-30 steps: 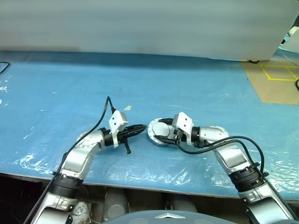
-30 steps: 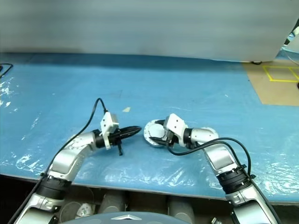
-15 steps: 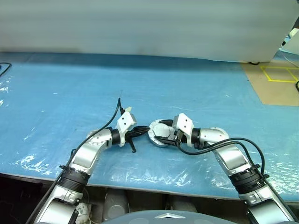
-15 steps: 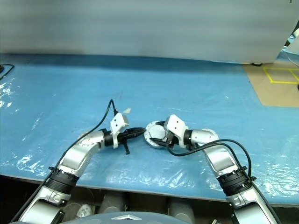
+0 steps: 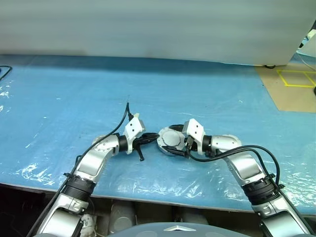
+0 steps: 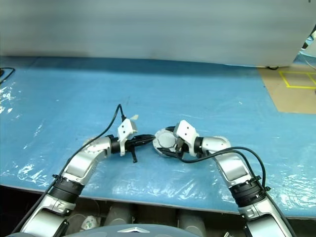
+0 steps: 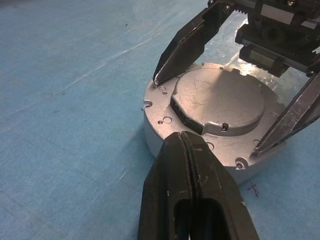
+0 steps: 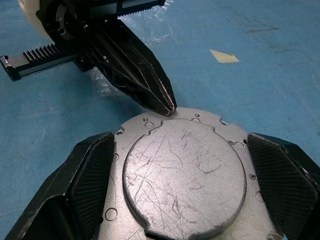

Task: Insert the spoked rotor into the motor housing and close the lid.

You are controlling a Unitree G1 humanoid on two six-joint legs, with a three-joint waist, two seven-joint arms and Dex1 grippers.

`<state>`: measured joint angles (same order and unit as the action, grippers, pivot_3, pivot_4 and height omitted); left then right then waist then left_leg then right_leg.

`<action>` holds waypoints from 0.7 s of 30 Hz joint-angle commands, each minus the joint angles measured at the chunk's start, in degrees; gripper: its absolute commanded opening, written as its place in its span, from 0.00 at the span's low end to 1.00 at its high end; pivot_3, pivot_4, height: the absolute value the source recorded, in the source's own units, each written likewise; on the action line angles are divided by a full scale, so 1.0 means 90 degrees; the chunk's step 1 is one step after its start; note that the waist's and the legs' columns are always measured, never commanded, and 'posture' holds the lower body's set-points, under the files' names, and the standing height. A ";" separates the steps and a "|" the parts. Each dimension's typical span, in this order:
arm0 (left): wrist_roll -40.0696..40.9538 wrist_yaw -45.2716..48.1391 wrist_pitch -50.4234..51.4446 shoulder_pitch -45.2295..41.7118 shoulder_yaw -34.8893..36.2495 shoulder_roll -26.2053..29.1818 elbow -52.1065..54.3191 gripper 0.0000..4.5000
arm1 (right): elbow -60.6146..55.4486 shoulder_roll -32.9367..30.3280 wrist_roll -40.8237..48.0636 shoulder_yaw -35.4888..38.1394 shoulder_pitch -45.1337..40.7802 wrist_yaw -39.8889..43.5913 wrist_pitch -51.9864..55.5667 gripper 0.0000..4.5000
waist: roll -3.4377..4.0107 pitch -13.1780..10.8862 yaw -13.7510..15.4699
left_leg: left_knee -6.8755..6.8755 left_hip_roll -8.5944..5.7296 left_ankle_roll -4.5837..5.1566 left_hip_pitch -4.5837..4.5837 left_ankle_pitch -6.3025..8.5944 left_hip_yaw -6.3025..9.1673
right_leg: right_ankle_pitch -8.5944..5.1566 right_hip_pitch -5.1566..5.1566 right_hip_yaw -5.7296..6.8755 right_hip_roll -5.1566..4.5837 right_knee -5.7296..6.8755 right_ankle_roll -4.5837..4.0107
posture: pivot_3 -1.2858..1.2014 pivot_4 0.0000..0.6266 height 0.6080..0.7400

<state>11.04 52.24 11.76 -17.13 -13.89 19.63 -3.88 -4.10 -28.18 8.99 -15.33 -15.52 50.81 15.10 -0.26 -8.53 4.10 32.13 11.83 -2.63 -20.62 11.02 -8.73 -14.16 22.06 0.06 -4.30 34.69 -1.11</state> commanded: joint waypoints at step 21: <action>-0.0099 0.0344 -0.0019 0.0031 -0.0332 -0.0166 -0.0204 0.00 | -0.0189 -0.0434 0.1774 0.1096 0.0202 -0.0057 0.3305 0.99 | 0.0004 -0.0002 0.0027 | -0.0002 -0.0002 -0.0001 -0.0042 -0.0001 0.0002 | 0.0000 0.0035 0.0005 0.0000 -0.0002 0.0002 | 0.52 0.24 1.00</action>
<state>11.15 54.67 11.07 -17.54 -14.44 18.31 -4.67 -5.68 -31.69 22.94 -6.09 -14.58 51.75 37.10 -0.23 -8.55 4.35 32.11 11.81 -2.65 -20.99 11.01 -8.72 -14.16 22.37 0.10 -4.30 34.68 -1.10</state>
